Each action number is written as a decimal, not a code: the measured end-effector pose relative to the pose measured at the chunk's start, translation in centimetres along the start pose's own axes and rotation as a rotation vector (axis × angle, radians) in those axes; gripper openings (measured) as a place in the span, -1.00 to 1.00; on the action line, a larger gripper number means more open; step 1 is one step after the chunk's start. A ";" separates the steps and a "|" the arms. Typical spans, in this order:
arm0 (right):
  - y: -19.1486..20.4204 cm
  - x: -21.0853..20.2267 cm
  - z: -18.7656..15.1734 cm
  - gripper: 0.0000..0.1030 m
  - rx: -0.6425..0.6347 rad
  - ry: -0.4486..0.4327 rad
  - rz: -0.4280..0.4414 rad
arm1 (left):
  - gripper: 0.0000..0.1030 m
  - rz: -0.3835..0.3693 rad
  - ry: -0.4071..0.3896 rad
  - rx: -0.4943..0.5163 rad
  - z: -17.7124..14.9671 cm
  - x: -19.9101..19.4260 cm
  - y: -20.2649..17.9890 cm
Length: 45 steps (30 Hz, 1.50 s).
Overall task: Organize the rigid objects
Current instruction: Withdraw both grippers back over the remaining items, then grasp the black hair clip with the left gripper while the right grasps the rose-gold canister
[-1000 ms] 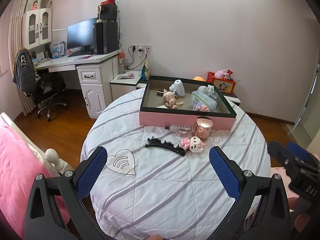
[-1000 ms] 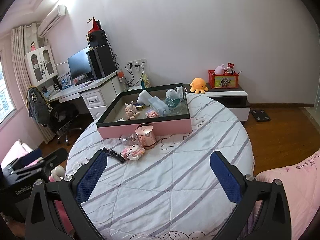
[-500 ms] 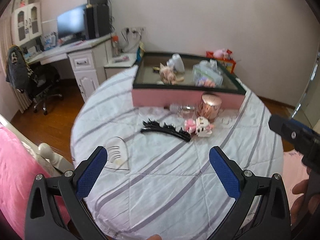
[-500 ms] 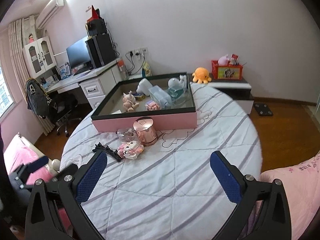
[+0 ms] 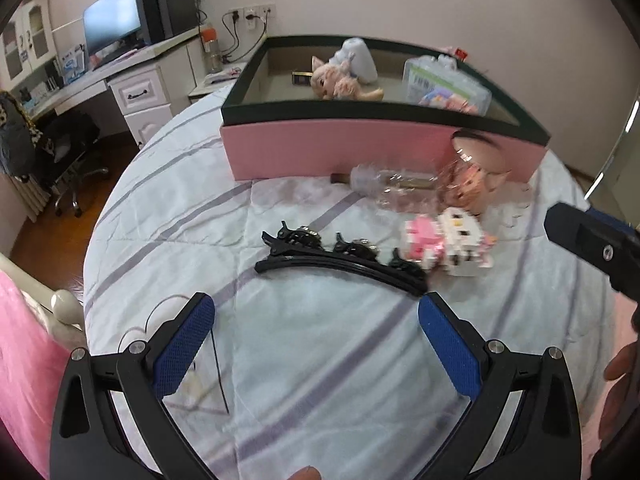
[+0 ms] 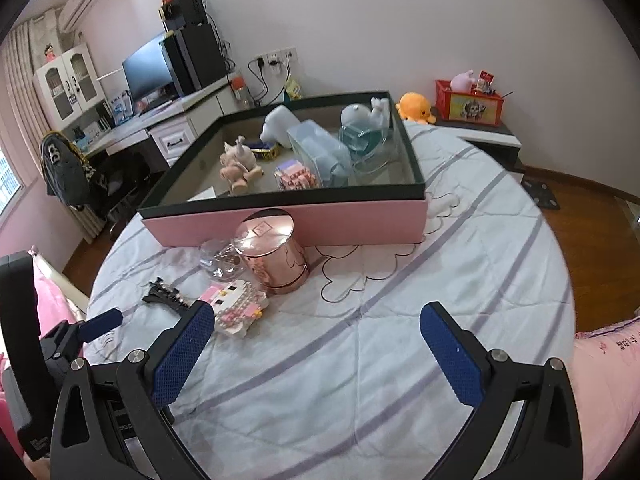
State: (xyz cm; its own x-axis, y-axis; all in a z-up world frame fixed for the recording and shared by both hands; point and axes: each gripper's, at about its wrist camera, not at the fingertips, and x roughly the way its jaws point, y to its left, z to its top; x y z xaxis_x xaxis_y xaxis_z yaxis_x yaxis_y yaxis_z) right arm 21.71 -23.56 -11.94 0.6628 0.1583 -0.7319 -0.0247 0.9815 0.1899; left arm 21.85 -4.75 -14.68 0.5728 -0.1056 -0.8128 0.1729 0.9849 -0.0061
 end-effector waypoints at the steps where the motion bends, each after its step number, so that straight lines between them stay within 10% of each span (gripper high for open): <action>1: 0.2 0.6 0.2 1.00 -0.008 0.007 0.005 | 1.00 -0.003 0.007 0.008 0.1 0.3 0.0; 18: 0.8 6.0 1.9 0.99 -0.010 0.072 0.061 | 1.00 -0.050 0.017 0.022 1.6 2.0 -0.2; 30: 1.2 6.6 1.7 -0.01 -0.024 0.057 0.056 | 0.84 -0.085 -0.014 -0.028 1.3 1.4 0.7; 45: -0.2 3.3 0.8 -0.03 0.004 0.026 0.078 | 0.84 -0.064 -0.086 -0.054 1.3 -2.3 2.4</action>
State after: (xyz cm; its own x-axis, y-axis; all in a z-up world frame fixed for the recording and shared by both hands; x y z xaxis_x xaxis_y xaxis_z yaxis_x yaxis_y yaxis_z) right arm 24.47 -23.33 -13.84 0.6396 0.2369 -0.7313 -0.0726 0.9657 0.2494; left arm 22.01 -2.37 -12.09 0.6288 -0.1775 -0.7570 0.1691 0.9815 -0.0896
